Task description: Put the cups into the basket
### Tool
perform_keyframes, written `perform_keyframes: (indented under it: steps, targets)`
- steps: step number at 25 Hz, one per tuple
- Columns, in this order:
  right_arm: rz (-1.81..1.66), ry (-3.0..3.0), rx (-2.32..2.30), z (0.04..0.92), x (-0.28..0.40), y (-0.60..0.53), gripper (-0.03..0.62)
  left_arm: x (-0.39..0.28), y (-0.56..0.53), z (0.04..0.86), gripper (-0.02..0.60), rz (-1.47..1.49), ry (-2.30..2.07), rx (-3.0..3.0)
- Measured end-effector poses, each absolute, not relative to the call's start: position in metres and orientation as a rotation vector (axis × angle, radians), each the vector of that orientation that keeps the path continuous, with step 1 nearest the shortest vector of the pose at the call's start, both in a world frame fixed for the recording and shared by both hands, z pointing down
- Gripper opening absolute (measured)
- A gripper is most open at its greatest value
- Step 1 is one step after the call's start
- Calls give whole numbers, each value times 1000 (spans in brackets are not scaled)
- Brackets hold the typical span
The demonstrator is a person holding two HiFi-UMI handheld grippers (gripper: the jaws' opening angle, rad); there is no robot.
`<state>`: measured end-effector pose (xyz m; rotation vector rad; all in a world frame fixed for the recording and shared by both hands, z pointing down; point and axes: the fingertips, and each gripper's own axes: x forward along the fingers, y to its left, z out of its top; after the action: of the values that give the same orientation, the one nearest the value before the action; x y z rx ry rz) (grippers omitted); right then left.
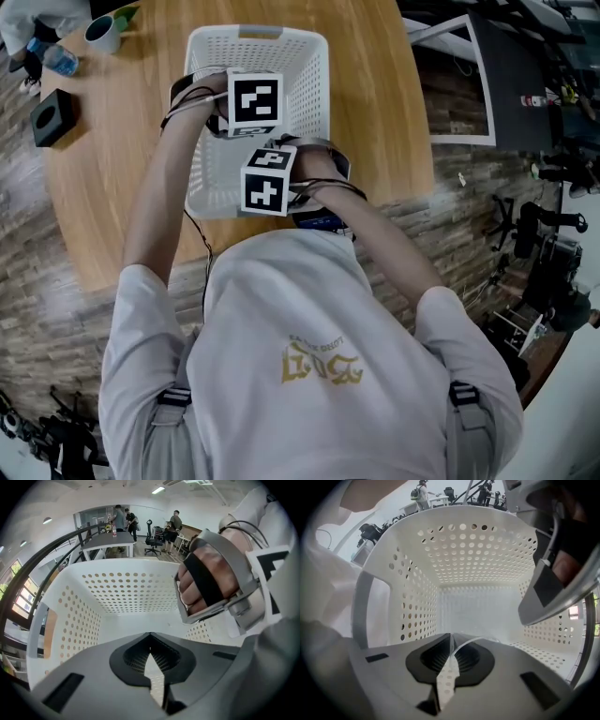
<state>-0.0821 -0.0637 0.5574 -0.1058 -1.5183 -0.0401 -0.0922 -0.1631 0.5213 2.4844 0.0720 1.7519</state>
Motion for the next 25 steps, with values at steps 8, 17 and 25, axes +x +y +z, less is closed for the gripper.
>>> perform_keyframes:
  steps: [8, 17, 25]
  targets:
    - [-51, -1471, -106, 567, -76, -66, 26, -83, -162, 533, 6, 1752, 125, 2438]
    - [-56, -1414, -106, 578, -70, -69, 25, -83, -163, 544, 6, 1726, 119, 2388]
    - [-31, -1388, -103, 585, -66, -68, 26, -82, -159, 548, 6, 1708, 133, 2367]
